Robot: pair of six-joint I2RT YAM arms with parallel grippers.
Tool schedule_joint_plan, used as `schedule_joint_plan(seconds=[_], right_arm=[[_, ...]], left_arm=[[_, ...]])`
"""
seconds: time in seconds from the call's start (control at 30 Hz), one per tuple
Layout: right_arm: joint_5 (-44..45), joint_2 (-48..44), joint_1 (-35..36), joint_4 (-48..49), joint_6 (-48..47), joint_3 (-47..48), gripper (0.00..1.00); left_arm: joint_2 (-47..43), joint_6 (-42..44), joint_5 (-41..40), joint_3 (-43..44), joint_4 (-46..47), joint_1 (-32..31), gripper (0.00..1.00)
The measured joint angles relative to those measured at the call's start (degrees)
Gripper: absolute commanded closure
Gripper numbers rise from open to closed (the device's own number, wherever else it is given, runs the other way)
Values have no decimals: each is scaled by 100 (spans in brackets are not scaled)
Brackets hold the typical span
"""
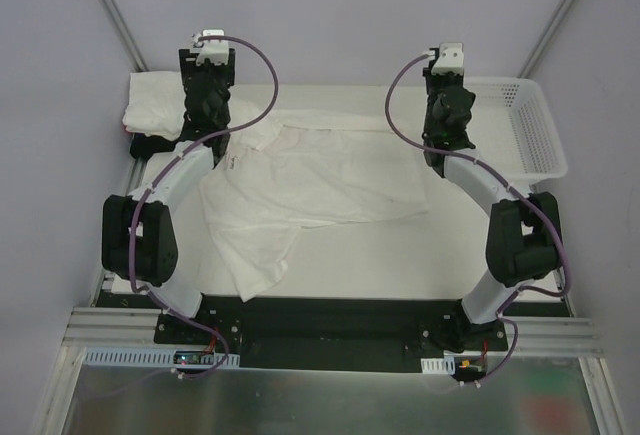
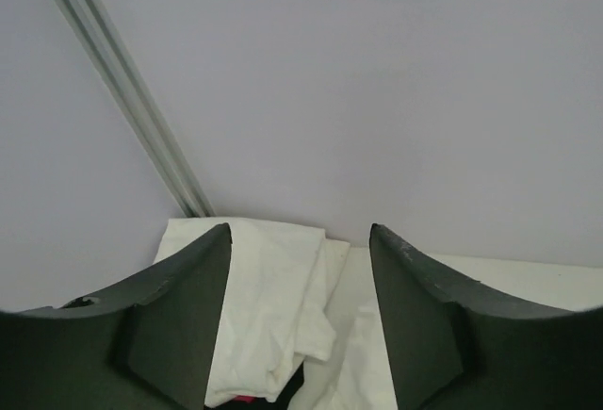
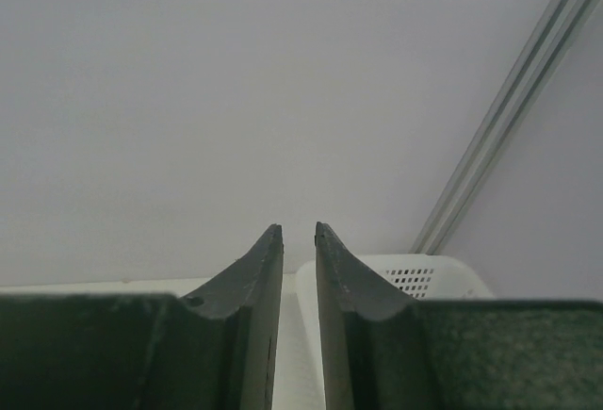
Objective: Fold and stack the t-shirts
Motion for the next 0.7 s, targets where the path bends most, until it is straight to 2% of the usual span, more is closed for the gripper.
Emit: schedule_joint_plan(seconds=[0.03,0.1,0.27,0.47,0.57,0.63,0.7], right_arm=[[-4,-17,0,0,48,26,77],[-7,-96,0,-83,157,28,77],[-13,-597,0,-675,570,-63,78],[-374,-1589,-2,-1606,1521,-457,72],[-621,-1386,-11,-2345,1952,-24,72],[-852,-848,-26,-3040,2367,660,71],[-1097,-492,-39,-3469,2717,903,70]], left_arm=[[-61,-35,-44,-11,-11,0,25],[-256,-116,-85,-127,-42,0,19],[-1064,-455,-63,-470,-332,-4,11],[-2177,-1145,87,-780,-1403,-164,4],[-2365,-1259,-111,-927,-1864,-542,1],[-2269,-1303,-273,-920,-2269,-870,1],[-2111,-1508,-398,-890,-2793,-1130,1]])
